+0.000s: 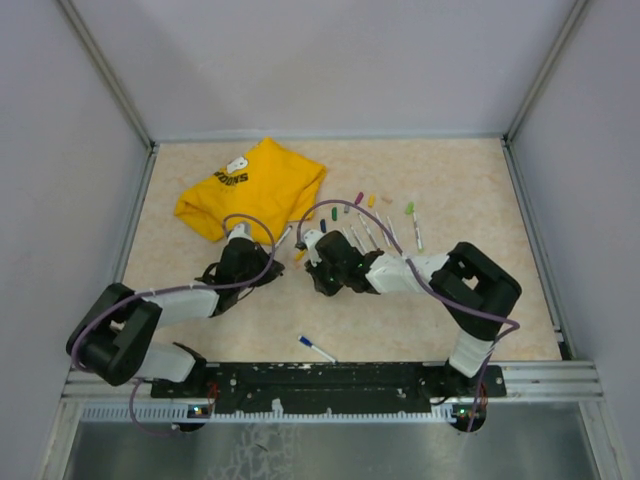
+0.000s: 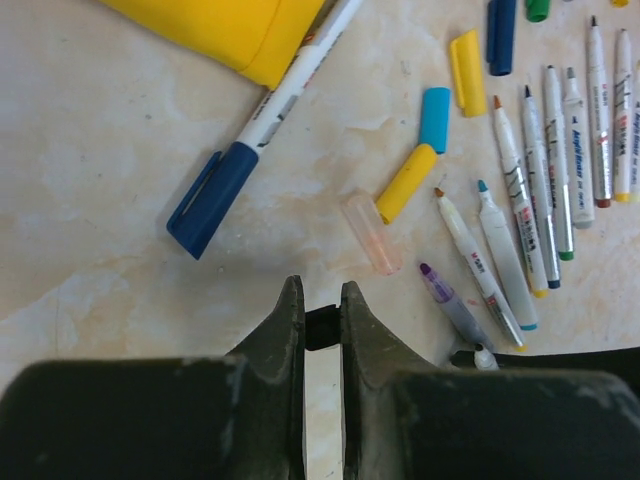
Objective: Open the pen caps
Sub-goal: Place the pen at the center of the board.
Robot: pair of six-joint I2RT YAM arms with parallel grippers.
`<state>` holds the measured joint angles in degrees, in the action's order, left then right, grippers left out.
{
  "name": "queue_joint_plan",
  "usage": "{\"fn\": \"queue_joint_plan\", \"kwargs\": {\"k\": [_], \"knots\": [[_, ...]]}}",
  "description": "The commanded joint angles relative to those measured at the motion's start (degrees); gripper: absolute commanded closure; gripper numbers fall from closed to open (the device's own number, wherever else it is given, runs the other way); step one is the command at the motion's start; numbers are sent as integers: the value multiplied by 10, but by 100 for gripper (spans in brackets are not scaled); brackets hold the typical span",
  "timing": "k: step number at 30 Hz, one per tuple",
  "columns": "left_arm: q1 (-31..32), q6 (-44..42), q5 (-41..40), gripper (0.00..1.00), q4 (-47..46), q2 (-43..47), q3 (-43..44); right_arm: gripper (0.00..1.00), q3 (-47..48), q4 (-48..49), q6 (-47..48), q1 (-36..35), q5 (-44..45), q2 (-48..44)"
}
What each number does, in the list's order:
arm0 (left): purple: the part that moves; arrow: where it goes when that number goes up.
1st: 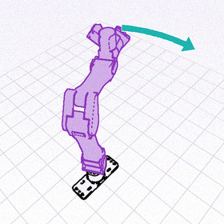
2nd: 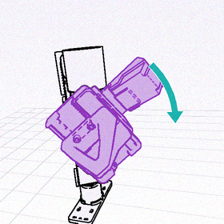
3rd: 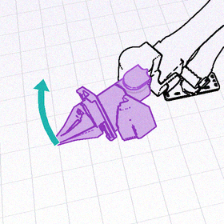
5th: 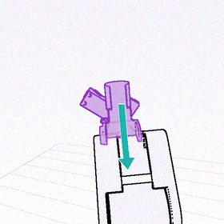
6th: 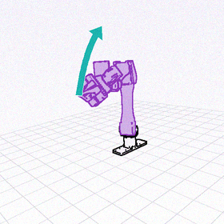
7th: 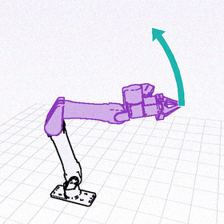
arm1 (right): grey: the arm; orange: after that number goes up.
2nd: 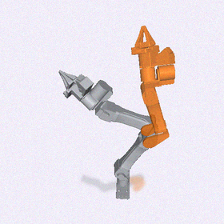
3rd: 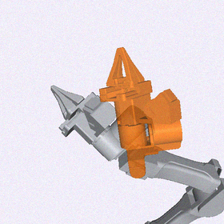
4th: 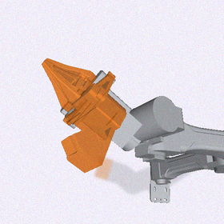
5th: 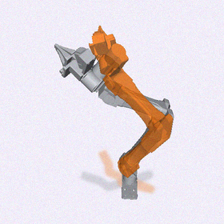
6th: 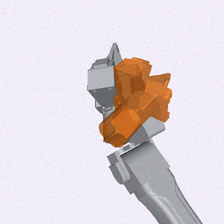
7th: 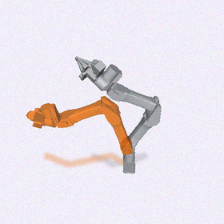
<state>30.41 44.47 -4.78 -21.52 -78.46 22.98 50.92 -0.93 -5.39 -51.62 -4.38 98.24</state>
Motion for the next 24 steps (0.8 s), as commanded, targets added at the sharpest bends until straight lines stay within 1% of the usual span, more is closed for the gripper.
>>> {"fn": "queue_joint_plan", "kwargs": {"k": [1,2,6,7,8,14,24], "knots": [[-3,14,-23,84,23,-19,17,86,30,14,-10,-3,20,12],[-3,15,-24,81,23,-23,18,86,32,13,-10,-3,19,13],[-4,17,-31,76,35,-33,26,84,39,4,-5,-2,22,18],[-4,18,-32,74,37,-34,26,79,40,2,-4,-3,25,18],[-4,19,-32,73,38,-35,26,79,42,0,-2,-2,25,19],[-4,21,-34,66,41,-34,25,78,45,-6,4,-3,25,20],[-4,16,-34,60,49,-20,25,77,45,-5,20,-2,29,4]]}}
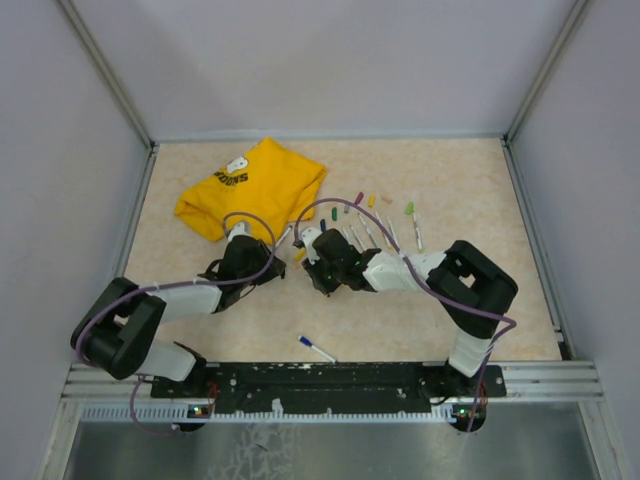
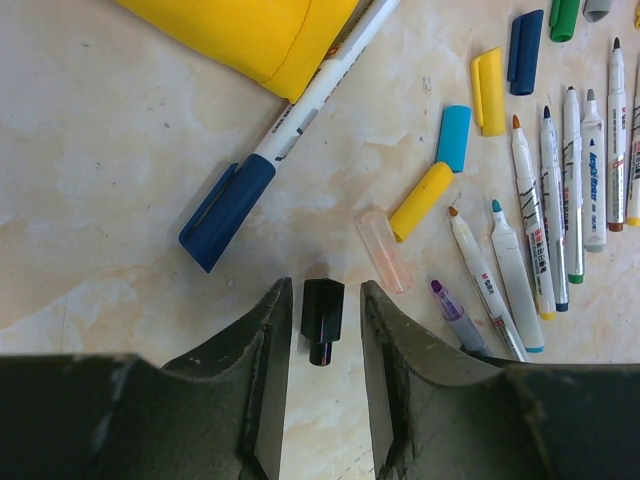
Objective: Open the pen caps
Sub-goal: Place the pen at the center of the board, then pick up the pen from the center of the board.
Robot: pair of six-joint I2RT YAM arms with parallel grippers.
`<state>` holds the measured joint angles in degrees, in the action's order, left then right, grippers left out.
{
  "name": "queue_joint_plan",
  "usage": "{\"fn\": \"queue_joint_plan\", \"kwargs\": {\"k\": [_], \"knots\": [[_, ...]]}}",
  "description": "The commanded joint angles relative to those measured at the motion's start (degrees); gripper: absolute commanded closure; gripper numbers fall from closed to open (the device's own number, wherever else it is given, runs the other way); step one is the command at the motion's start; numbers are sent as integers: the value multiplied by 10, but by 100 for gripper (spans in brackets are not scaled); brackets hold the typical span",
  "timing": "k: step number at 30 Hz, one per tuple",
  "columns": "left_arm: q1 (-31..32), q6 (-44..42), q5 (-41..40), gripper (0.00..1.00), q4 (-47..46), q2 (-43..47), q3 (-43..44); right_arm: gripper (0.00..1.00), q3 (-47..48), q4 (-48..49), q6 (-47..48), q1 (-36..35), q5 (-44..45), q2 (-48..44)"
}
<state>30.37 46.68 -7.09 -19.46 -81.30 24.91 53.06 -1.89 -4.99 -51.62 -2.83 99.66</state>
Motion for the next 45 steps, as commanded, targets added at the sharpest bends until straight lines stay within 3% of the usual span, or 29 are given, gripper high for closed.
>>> {"fn": "queue_joint_plan", "kwargs": {"k": [1,17,19,24,26,28,29,32,39,45], "knots": [[-3,-7,-9,59,30,12,6,77,21,6,19,-3,14,-16],[-3,-75,9,40,66,177,-32,76,-9,-7,123,-2,-48,-164],[-3,-101,8,39,57,193,-42,76,-16,-22,161,-2,-81,-191],[-3,-165,-9,22,43,218,-52,74,-18,-93,263,8,-205,-279],[-4,-182,-11,13,37,222,-53,66,-22,-122,304,25,-265,-301],[-4,-200,-17,5,24,223,-56,45,-25,-158,319,42,-333,-304],[-3,-205,-27,2,18,222,-58,39,-21,-183,323,47,-381,-294],[-4,-226,-59,1,0,214,-62,38,10,-254,336,50,-461,-246],[-6,-235,-70,1,-34,187,-71,43,-45,-162,288,-29,-338,-218],[-12,-226,-74,1,-47,217,-96,46,-41,-127,254,-134,-190,-150]]}}
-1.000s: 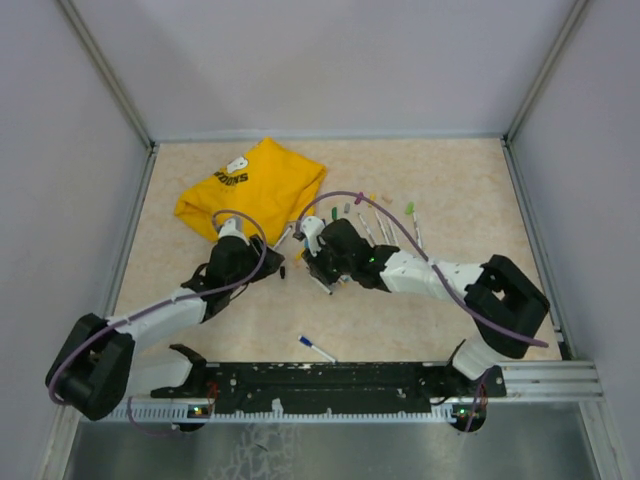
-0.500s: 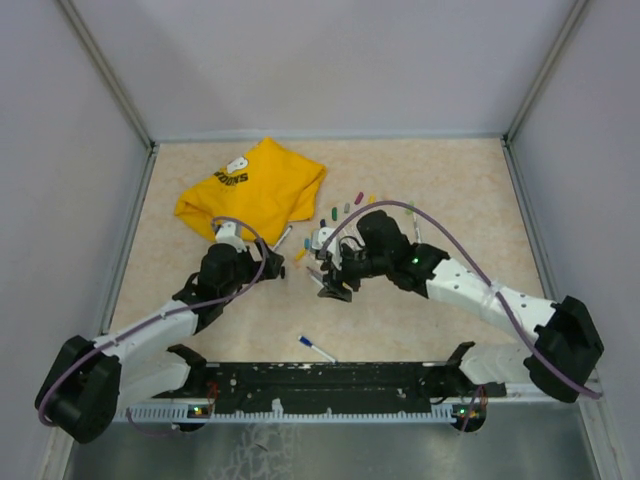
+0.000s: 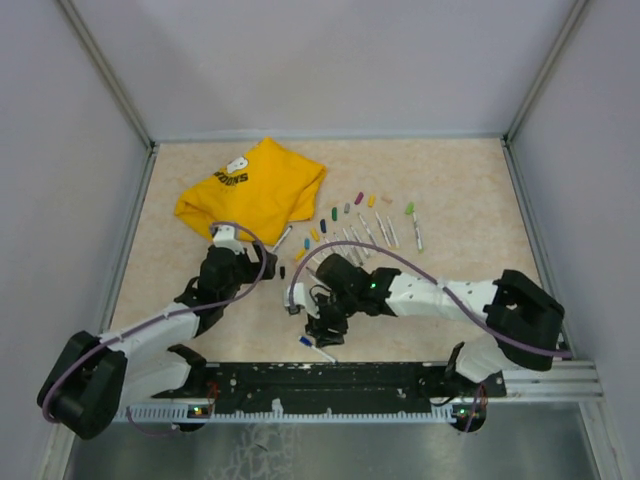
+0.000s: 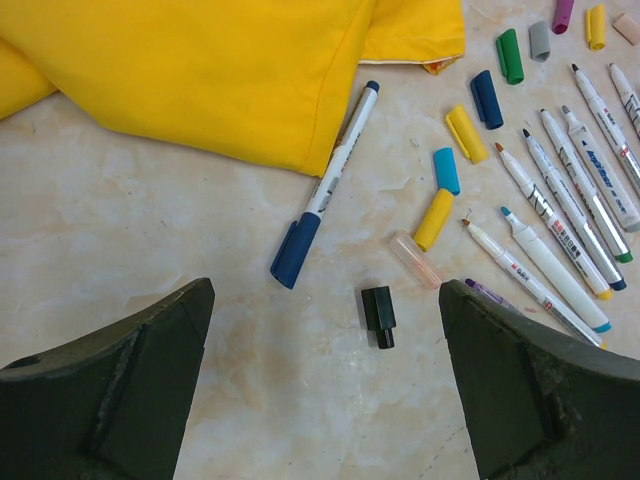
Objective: Open the pen caps
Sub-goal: Pick up the pen from the center of the board.
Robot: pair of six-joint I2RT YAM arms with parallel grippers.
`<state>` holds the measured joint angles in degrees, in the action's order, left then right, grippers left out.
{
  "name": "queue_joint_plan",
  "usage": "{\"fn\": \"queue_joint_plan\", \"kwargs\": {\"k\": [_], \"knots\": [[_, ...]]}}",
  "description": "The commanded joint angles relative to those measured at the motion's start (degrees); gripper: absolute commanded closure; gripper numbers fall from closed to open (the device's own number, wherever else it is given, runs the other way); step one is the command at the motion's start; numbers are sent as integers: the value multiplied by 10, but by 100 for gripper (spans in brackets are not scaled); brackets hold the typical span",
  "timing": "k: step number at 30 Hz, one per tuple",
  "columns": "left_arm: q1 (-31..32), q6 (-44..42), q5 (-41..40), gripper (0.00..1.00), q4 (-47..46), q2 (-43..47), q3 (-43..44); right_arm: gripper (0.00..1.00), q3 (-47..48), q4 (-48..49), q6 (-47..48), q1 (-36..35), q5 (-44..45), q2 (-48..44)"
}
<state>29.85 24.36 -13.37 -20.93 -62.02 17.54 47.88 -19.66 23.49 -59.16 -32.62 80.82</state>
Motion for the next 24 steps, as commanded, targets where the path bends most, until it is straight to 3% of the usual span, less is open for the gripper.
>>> {"fn": "queue_joint_plan", "kwargs": {"k": [1,6,14,24], "knots": [[-7,-1,-11,1,-37,32,-30,46,19,51,-41,-71,131,54],[-13,10,-17,1,-49,73,-63,46,38,62,-80,-102,208,98],[-20,18,-18,1,-56,107,-85,46,48,55,-82,-133,245,131],[-28,21,-11,1,-58,111,-89,81,47,36,-65,-124,260,132]]}}
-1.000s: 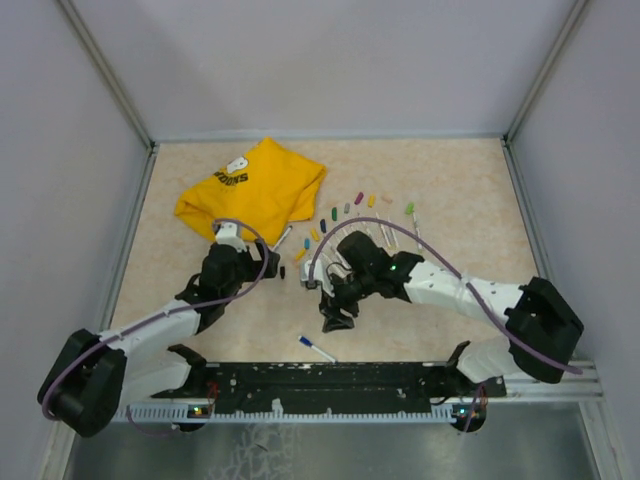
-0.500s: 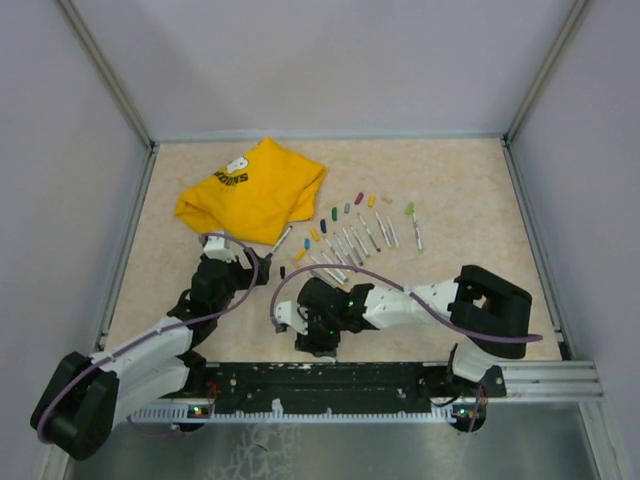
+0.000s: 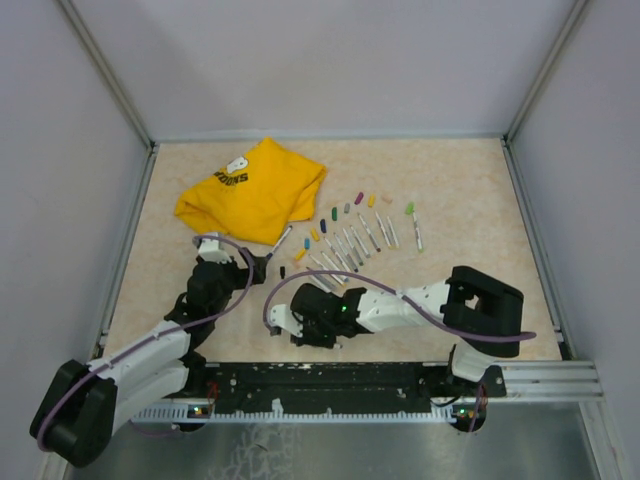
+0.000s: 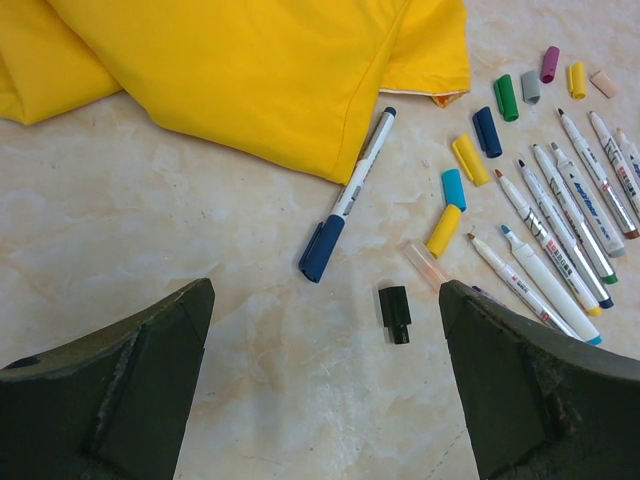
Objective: Open the pen caps
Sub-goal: Pick up the pen from the center of the board.
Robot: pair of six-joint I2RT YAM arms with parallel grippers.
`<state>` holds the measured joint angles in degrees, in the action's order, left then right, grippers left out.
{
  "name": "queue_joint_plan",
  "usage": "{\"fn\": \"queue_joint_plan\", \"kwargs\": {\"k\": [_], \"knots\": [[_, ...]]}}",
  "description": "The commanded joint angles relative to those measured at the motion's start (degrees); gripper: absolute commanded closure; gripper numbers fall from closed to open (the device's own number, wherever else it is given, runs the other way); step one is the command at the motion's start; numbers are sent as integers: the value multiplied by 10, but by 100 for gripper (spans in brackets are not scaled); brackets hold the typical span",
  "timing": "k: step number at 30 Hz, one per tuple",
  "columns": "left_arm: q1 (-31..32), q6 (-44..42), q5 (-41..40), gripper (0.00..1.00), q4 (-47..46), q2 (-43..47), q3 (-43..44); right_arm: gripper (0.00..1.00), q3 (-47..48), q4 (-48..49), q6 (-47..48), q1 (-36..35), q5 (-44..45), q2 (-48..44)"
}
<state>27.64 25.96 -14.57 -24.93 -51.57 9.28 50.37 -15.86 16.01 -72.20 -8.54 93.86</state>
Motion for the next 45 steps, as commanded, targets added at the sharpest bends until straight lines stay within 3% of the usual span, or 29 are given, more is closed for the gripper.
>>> {"fn": "queue_joint_plan", "kwargs": {"k": [1,3,7,13,17,23,25,37,45], "knots": [[-6,5,2,1,-18,7,-6,88,24,-4,11,12,19,0],[-7,6,3,1,-19,7,-7,96,22,-9,20,27,17,-3],[-9,6,7,1,-19,5,-7,96,22,-16,38,54,30,-10],[-9,6,9,1,-21,7,-8,73,24,-33,70,70,49,-1],[-11,7,10,1,-21,11,-10,73,29,-42,74,70,51,19],[-12,4,17,1,-21,25,-14,100,42,-60,70,70,40,40],[-11,-1,28,1,-20,35,-15,100,43,-61,67,73,33,37],[-11,35,258,1,-166,133,-73,100,33,-51,76,174,-113,-71],[-8,121,360,3,-335,73,-91,100,28,-59,86,289,-265,-145]]}}
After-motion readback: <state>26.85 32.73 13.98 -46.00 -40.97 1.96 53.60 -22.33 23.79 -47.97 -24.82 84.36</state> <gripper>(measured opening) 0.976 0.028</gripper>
